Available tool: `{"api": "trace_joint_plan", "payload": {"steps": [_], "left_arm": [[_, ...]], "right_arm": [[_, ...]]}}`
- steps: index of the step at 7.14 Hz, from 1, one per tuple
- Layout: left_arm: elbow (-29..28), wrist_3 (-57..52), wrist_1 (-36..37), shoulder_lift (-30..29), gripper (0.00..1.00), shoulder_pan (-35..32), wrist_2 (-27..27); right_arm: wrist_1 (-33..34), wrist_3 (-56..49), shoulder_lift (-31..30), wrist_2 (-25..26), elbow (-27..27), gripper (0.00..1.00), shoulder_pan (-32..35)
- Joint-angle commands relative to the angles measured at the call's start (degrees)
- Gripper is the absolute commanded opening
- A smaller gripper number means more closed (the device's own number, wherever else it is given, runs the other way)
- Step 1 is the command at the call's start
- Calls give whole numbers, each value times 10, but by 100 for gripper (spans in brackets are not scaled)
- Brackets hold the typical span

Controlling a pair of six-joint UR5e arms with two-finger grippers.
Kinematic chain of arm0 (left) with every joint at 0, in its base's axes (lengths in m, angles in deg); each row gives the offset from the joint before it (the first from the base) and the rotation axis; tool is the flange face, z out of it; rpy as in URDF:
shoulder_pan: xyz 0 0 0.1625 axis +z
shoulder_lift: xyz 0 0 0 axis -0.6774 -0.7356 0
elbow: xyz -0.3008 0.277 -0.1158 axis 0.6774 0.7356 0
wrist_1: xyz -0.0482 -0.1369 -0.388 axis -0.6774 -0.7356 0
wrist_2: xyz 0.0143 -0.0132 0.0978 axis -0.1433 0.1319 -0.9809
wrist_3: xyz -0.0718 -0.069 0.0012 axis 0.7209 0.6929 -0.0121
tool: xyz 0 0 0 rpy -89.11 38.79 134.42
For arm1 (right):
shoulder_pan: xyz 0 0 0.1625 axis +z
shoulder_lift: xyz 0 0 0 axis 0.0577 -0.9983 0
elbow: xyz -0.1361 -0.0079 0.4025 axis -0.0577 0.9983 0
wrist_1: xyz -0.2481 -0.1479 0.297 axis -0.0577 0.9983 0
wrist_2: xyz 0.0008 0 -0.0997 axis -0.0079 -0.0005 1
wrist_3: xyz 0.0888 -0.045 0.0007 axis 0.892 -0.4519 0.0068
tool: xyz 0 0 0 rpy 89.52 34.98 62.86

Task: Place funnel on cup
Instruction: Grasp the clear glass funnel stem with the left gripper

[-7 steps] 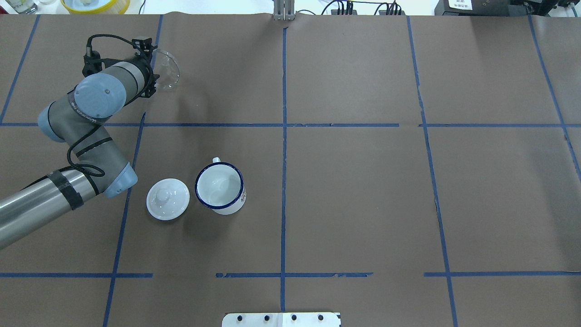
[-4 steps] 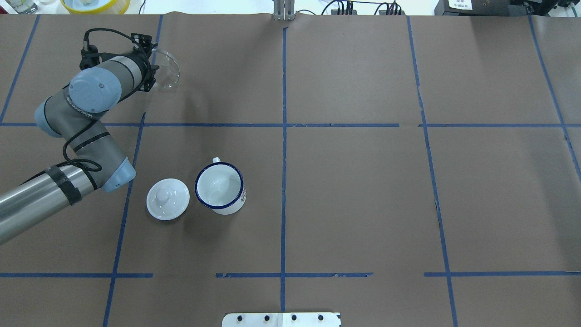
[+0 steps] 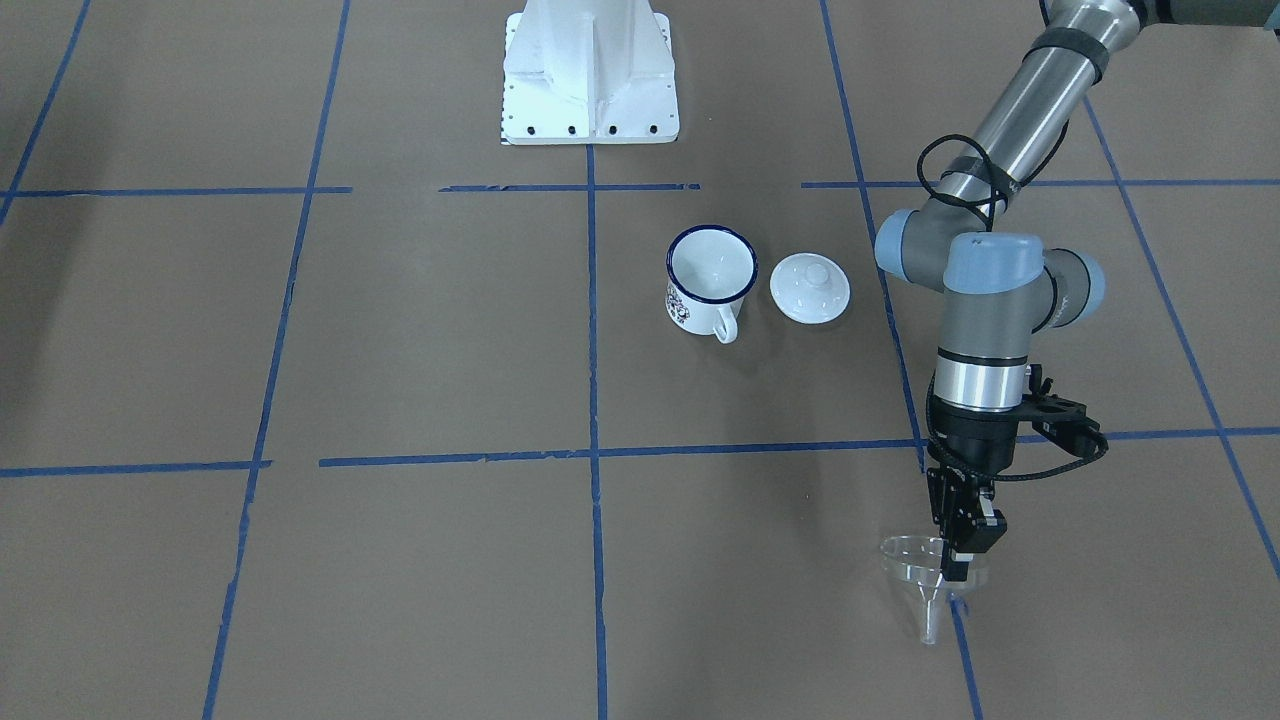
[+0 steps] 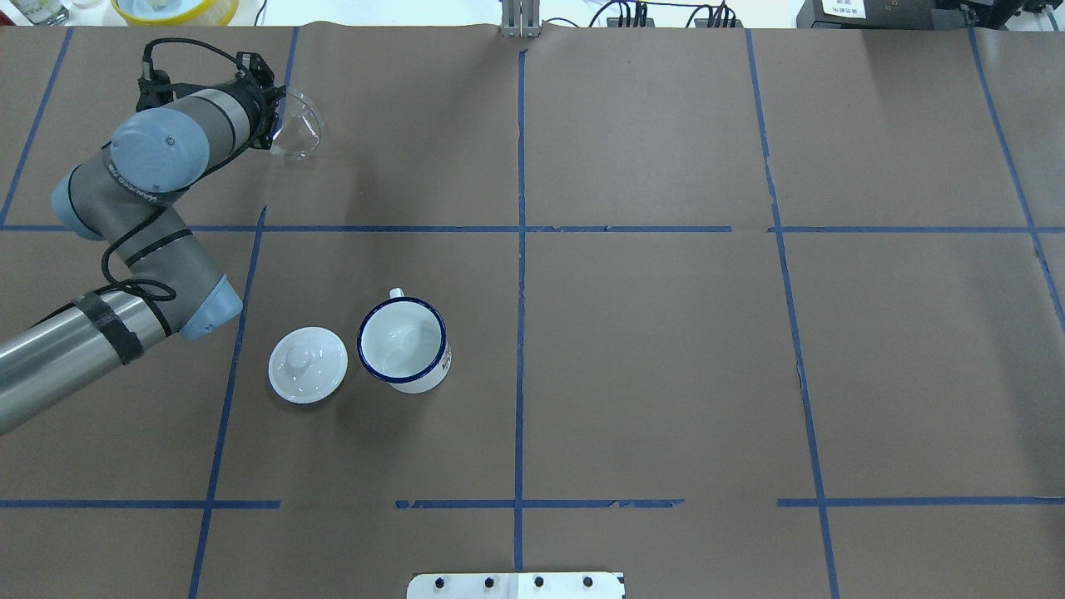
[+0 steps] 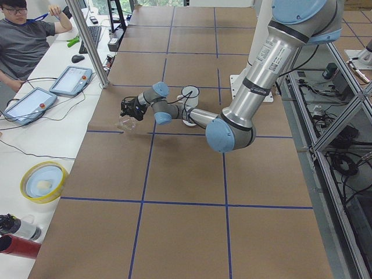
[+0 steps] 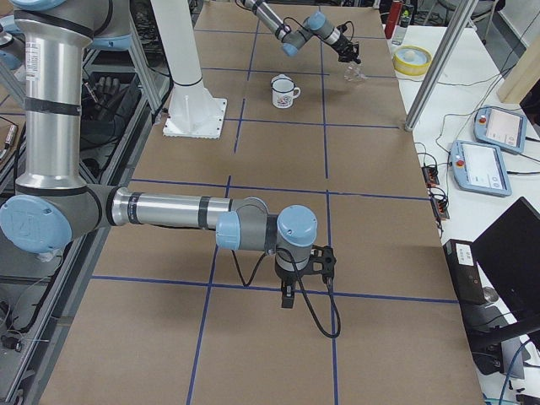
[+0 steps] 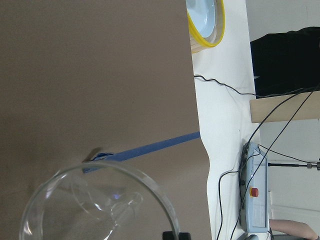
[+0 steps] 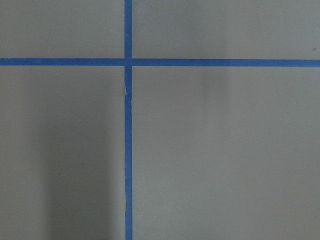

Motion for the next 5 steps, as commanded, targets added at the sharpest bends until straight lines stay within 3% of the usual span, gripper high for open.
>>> {"api": "trace_joint_plan", "payload": {"steps": [1, 2, 4, 5], "left_arm": [[10, 0, 0, -3, 0, -13, 3], [44, -5, -2, -4, 0, -28, 8], [152, -80, 26, 3, 0, -44, 98], [223, -119, 117, 3, 0, -45, 126]], "right_arm": [[0, 0, 0, 0, 0, 100, 0], [0, 0, 0, 0, 0, 100, 0], [0, 0, 0, 0, 0, 100, 0], [0, 0, 0, 0, 0, 100, 0]]}}
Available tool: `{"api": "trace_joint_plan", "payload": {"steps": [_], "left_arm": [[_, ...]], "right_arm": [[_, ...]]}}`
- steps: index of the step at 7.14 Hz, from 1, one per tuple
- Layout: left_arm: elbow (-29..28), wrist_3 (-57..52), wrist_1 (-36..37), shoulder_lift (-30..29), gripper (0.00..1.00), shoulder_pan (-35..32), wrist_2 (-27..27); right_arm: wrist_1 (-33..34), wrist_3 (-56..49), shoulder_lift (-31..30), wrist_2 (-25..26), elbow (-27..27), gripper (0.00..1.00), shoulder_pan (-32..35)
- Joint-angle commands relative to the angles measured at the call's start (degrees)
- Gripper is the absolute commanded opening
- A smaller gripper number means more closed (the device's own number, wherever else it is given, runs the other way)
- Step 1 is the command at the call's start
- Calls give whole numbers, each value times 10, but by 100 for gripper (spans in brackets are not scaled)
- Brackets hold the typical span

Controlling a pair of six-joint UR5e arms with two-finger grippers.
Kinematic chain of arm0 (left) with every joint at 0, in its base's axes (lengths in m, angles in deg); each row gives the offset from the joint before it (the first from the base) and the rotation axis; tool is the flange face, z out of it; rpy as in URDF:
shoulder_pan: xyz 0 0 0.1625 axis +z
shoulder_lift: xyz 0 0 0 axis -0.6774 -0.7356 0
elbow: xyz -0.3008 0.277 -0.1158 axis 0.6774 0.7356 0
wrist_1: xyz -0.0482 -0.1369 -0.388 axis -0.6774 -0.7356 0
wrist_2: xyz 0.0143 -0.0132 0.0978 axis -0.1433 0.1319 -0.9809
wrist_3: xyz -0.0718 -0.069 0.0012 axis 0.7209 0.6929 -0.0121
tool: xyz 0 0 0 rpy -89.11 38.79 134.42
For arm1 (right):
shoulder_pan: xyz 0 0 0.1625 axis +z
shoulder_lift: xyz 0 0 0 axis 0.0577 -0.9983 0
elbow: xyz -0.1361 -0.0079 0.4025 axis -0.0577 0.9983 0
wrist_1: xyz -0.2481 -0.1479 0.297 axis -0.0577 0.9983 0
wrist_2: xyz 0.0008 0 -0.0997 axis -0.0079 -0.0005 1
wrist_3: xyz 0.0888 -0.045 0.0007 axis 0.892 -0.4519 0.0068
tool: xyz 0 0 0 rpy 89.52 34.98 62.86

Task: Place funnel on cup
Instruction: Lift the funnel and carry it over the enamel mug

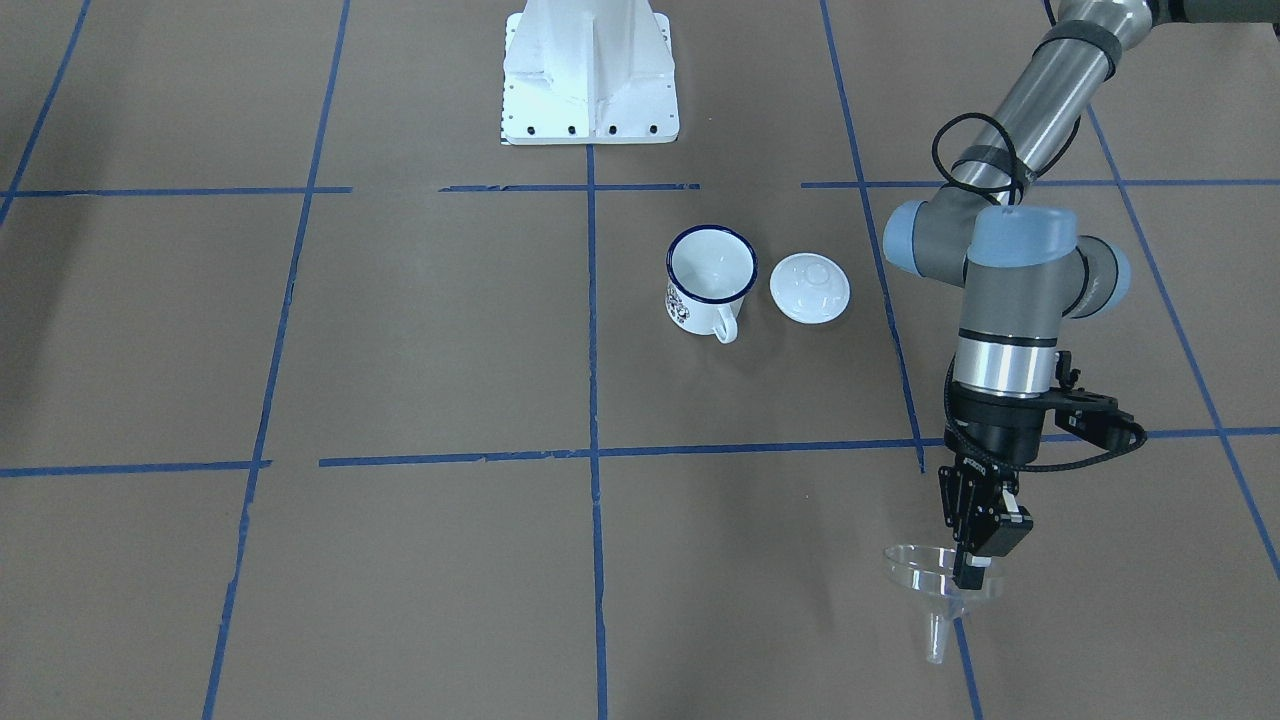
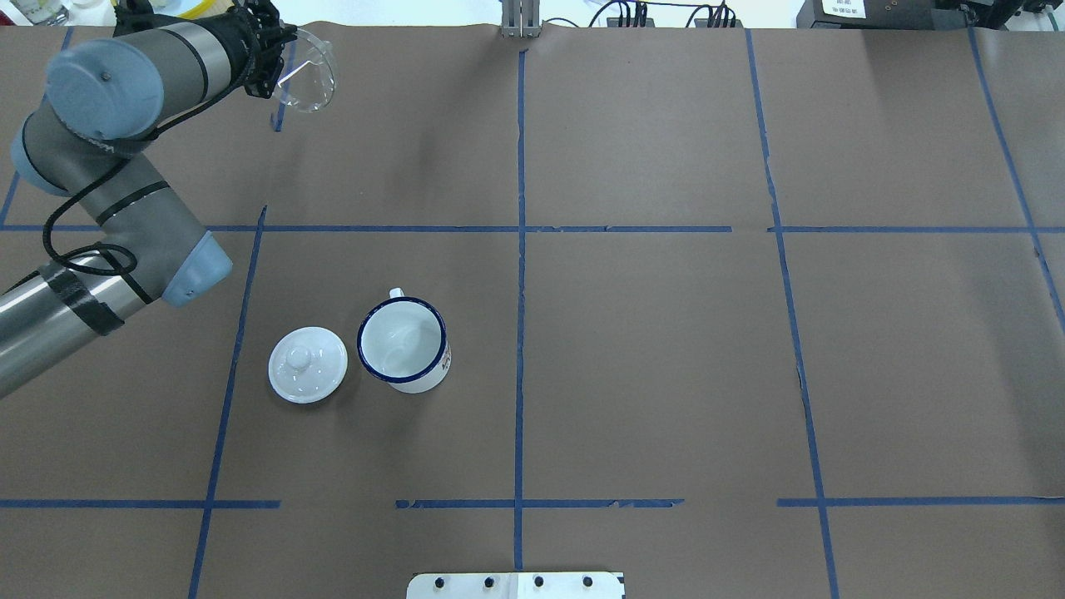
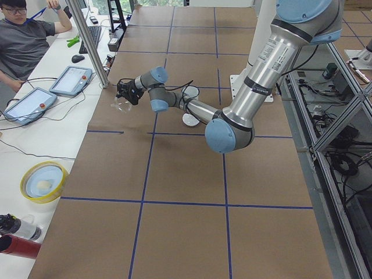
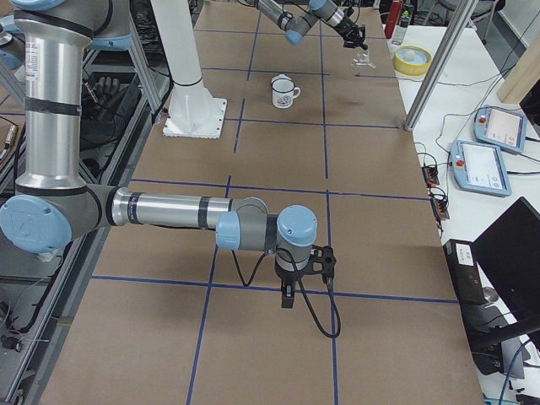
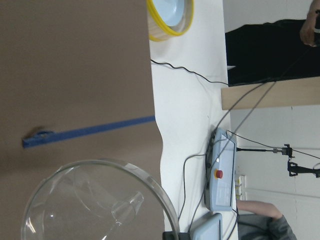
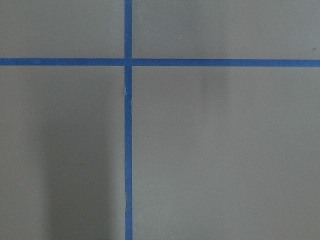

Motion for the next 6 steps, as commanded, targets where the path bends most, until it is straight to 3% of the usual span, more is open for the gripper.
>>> {"api": "trace_joint_plan", "payload": {"steps": [1, 3, 4, 6], "left_arm": [[155, -93, 190, -2, 0, -6, 98], [272, -142, 400, -31, 0, -5, 159], [302, -166, 534, -82, 0, -4, 195], [299, -240, 767, -195, 0, 8, 268]], "right_arm": [[0, 0, 0, 0, 0, 100, 0], [0, 0, 0, 0, 0, 100, 0], [0, 0, 0, 0, 0, 100, 0], [0, 0, 0, 0, 0, 100, 0]]}}
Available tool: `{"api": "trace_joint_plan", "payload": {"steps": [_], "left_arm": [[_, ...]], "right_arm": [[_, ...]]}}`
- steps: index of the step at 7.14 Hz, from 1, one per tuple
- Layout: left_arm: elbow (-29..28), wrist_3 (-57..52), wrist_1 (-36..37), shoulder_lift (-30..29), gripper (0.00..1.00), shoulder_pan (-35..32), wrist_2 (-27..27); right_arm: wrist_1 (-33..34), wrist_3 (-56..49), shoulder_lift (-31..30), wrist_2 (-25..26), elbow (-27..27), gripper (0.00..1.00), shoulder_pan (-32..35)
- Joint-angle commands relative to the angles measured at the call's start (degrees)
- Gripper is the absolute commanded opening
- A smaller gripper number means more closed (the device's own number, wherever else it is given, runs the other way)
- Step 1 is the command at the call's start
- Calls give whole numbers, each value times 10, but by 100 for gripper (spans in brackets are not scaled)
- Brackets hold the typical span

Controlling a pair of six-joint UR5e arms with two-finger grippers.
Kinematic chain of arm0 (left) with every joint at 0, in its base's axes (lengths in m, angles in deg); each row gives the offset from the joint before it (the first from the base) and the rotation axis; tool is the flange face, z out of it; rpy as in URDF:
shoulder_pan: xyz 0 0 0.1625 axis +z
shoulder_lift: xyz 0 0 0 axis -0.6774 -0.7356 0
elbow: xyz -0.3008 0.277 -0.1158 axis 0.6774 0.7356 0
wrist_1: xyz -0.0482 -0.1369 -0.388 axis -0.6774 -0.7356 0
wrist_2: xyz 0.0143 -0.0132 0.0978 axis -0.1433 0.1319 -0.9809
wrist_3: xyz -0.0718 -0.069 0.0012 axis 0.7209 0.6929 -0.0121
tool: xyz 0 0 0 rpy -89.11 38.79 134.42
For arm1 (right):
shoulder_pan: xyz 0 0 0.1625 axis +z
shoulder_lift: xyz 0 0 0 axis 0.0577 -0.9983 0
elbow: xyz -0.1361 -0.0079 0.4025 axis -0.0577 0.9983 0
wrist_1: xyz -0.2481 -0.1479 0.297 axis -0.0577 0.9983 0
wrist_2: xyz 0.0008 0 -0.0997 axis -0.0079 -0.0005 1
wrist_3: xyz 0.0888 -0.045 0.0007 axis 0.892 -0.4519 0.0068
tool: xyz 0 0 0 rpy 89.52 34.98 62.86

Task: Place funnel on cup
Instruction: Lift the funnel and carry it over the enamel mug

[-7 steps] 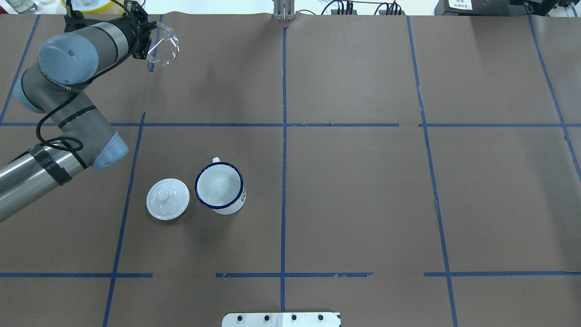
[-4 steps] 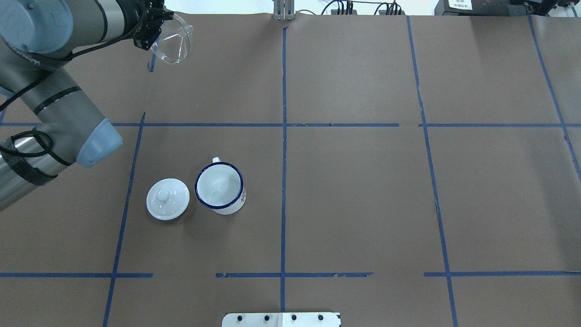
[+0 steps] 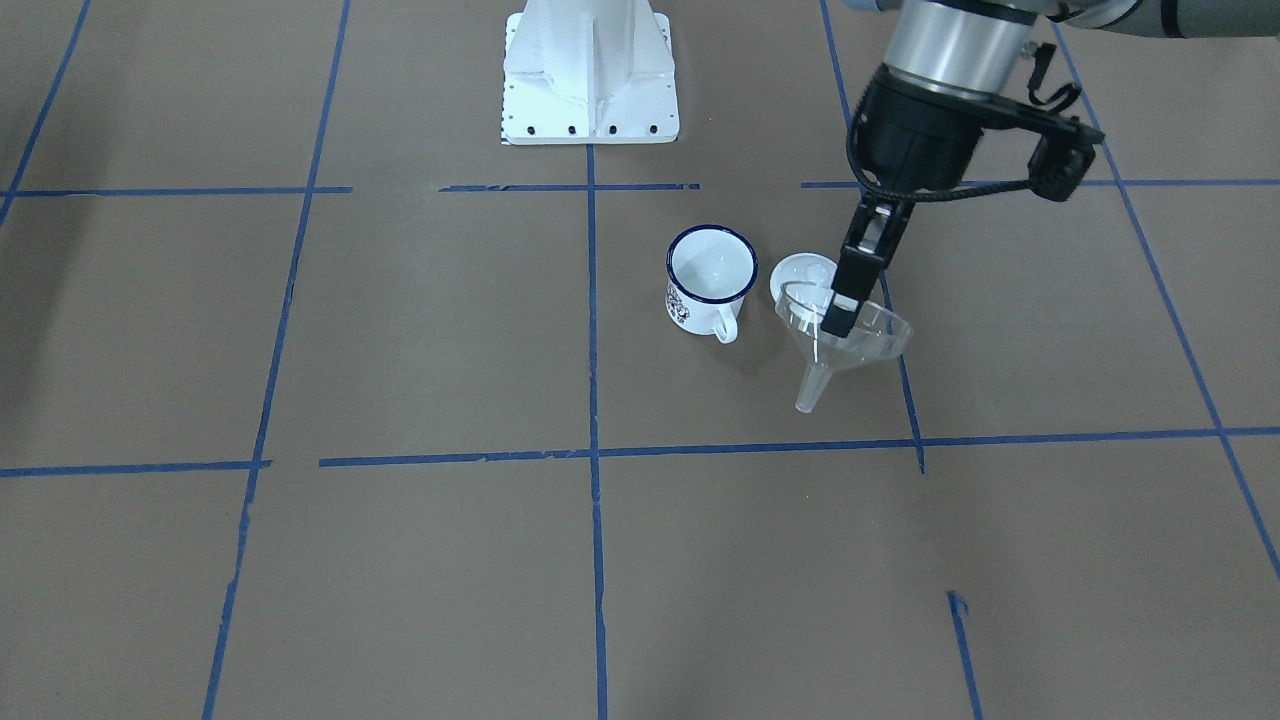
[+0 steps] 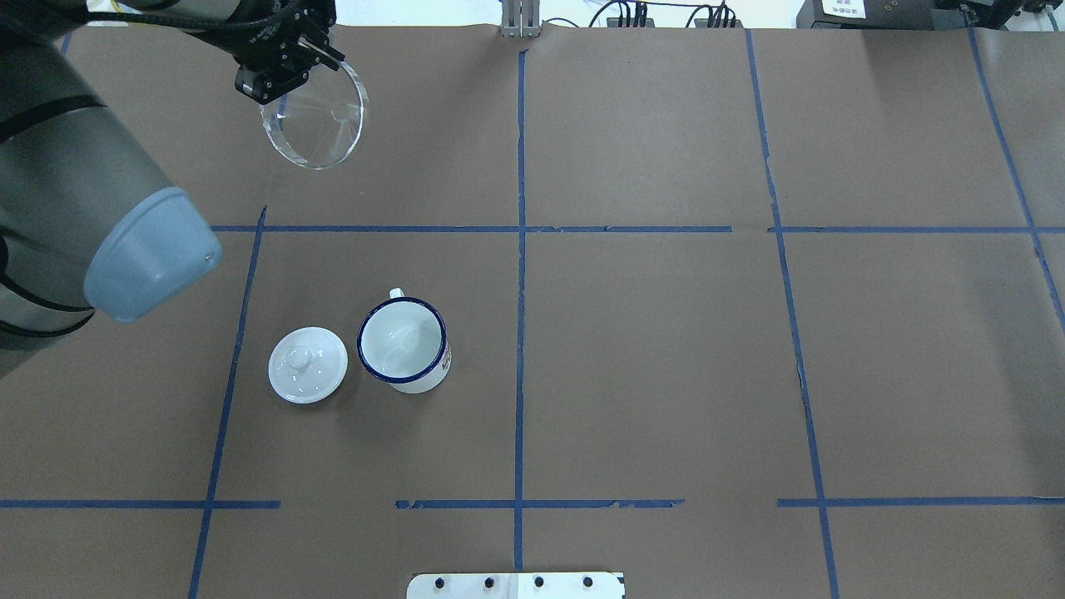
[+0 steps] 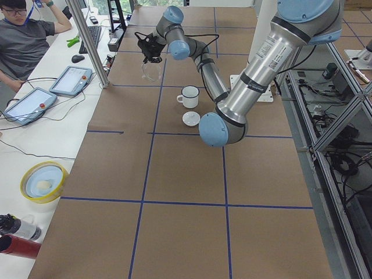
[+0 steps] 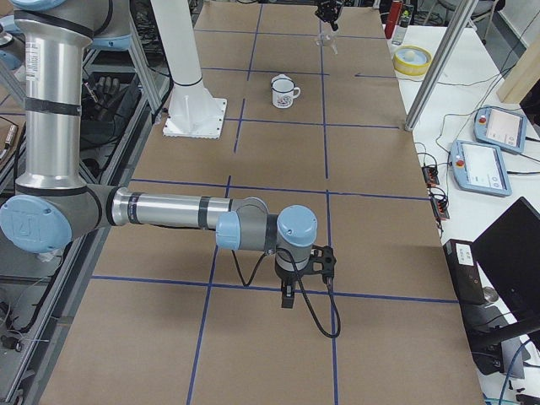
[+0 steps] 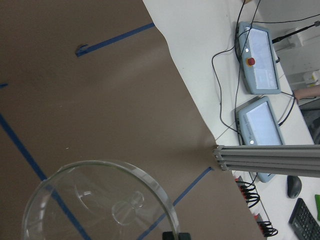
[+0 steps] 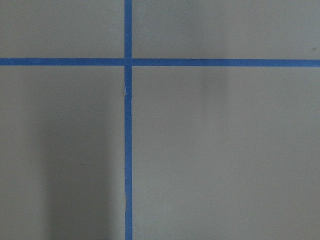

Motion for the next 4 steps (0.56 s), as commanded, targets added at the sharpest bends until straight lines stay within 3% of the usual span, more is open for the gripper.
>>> {"api": "trace_joint_plan", "payload": {"steps": [1, 3, 4], "left_arm": [[0, -115, 227, -92, 0, 39, 56], [-68, -240, 344, -132, 0, 77, 69], [-82, -247, 318, -125, 0, 90, 82]], "right_arm": [[0, 0, 0, 0, 0, 100, 0], [0, 0, 0, 0, 0, 100, 0], [0, 0, 0, 0, 0, 100, 0]]}}
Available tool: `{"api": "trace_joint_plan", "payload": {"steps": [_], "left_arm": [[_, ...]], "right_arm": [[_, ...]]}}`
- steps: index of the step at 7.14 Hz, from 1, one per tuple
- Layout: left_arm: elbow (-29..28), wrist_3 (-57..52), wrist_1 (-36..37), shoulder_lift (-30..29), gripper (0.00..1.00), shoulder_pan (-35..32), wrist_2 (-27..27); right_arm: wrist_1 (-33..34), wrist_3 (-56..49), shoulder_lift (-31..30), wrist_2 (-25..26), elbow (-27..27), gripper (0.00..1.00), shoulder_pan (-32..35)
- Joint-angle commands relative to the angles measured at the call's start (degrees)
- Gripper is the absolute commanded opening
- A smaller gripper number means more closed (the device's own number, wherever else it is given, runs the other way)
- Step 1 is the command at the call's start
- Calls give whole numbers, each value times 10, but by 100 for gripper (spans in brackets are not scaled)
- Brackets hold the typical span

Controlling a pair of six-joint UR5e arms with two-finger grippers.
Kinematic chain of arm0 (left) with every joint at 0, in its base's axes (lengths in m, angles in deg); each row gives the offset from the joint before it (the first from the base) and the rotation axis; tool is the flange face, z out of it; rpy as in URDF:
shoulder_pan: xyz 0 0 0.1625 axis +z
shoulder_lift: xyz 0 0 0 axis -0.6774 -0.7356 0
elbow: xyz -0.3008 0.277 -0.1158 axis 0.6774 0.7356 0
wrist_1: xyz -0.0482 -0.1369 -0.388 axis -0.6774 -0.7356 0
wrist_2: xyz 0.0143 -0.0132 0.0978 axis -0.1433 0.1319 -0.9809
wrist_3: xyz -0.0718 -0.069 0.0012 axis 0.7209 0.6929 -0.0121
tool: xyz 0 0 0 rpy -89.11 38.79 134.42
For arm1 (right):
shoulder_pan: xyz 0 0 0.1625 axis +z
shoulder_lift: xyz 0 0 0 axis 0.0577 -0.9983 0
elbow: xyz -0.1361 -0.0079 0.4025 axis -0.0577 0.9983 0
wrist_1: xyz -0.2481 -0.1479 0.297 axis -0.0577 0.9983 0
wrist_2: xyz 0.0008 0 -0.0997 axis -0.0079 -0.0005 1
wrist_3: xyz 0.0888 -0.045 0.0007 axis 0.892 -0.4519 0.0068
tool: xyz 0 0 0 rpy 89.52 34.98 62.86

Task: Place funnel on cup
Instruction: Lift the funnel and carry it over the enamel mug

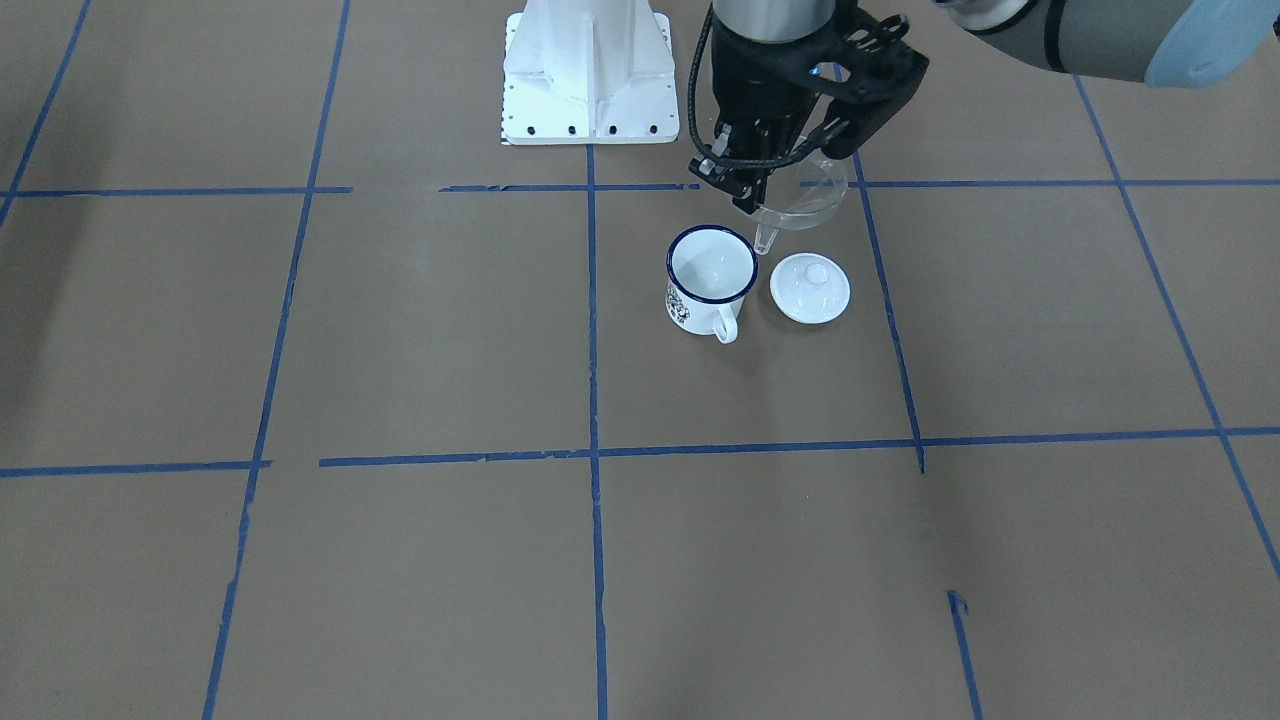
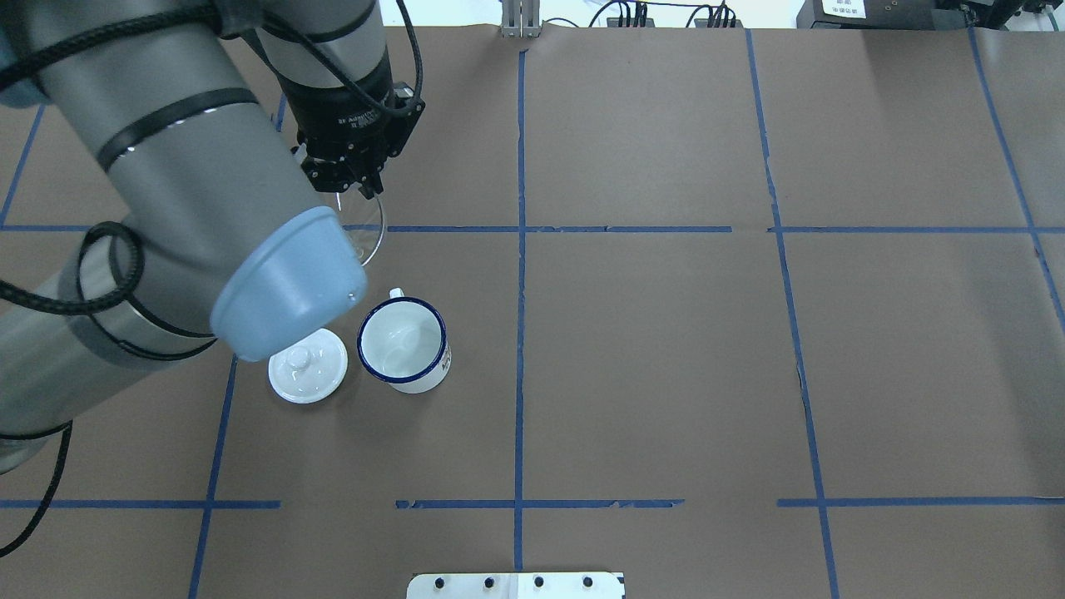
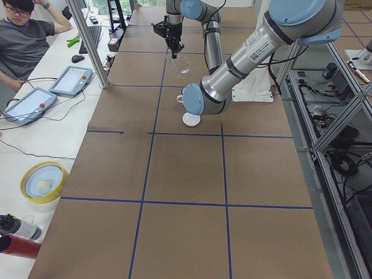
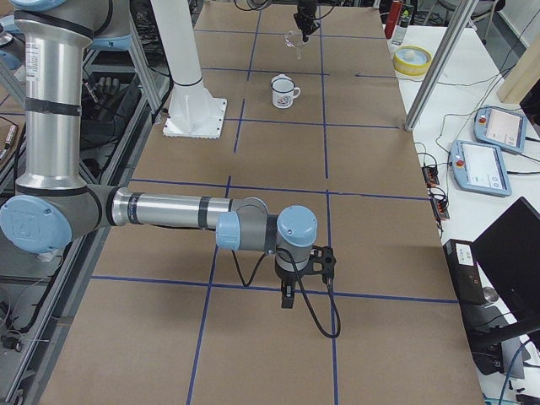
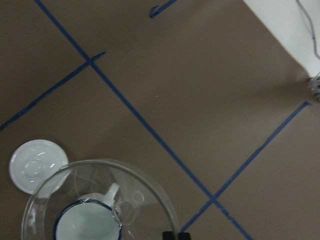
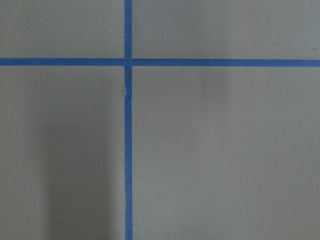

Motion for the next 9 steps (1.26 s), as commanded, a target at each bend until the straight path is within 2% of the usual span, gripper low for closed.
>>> {"api": "trace_joint_plan", "payload": {"steps": [1, 3, 7, 9], "left_arm": [[-41, -33, -48, 17, 0, 55, 16], [-47, -27, -124, 76, 0, 86, 13], [-128, -28, -210, 74, 0, 92, 11], [-133, -33, -212, 74, 0, 92, 11]], "right_arm": [[0, 0, 0, 0, 0, 100, 0], [0, 0, 0, 0, 0, 100, 0], [0, 0, 0, 0, 0, 100, 0], [0, 0, 0, 0, 0, 100, 0]]}}
